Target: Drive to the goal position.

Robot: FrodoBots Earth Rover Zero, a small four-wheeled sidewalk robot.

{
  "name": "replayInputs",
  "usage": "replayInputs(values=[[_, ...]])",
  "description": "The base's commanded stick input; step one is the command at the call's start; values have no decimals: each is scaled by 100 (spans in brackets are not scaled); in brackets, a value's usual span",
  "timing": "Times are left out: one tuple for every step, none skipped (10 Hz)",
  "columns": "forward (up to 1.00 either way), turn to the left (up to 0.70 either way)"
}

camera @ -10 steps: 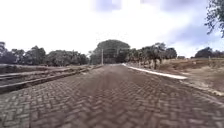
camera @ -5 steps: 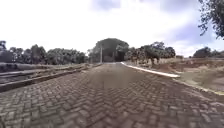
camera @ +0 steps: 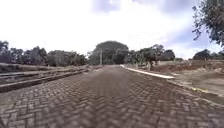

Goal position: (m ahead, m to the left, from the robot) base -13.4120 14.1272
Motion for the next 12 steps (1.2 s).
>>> replayInputs(values=[[0, 0], [0, 0], [0, 0], [0, 0], [0, 0], [0, 0], [0, 16], [0, 45], [0, 45], [0, 45], [0, 45], [0, 45]])
